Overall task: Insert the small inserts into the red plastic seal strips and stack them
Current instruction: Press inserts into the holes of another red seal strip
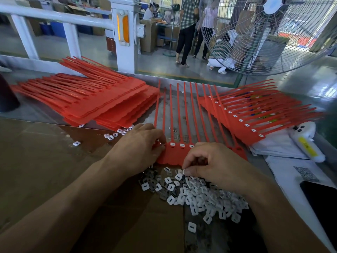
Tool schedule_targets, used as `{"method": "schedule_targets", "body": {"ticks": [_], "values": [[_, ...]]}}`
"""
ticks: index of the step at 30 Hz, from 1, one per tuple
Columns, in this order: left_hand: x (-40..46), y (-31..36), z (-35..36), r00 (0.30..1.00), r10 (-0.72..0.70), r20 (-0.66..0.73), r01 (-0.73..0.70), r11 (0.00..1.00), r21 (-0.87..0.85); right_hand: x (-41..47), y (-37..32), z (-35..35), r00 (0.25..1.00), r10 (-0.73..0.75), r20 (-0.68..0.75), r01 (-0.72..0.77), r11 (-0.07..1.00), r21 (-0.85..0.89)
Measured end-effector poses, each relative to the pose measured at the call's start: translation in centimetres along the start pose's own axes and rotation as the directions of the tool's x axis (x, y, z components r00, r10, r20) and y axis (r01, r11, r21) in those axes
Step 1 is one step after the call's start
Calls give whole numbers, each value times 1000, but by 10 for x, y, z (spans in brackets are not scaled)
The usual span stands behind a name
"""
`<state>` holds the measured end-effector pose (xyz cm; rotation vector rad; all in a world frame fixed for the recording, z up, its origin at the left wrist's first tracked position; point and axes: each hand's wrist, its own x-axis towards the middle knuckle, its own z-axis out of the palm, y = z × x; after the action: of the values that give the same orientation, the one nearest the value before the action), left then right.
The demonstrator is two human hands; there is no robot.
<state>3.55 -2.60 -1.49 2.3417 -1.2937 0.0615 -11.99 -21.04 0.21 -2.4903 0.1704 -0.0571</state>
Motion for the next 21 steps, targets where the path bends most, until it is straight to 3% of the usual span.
{"method": "schedule_targets", "body": {"ticks": [5,8,13,21], "values": [[0,0,0,1000,6,-7,-6,1000,-9,-2,0,-4,1000,-1,-28,5,990,140],[0,-1,0,1000,4,-3,-4,1000,-7,-2,2,-8,983,52,-175,-17,980,198],[0,-1,0,1000,9,-7,-9,1000,-6,-2,15,-17,877,222,-426,-59,930,362],[0,-1,1,1000,8,-1,-8,1000,-14,1,34,-16,832,330,-446,-195,926,322]]}}
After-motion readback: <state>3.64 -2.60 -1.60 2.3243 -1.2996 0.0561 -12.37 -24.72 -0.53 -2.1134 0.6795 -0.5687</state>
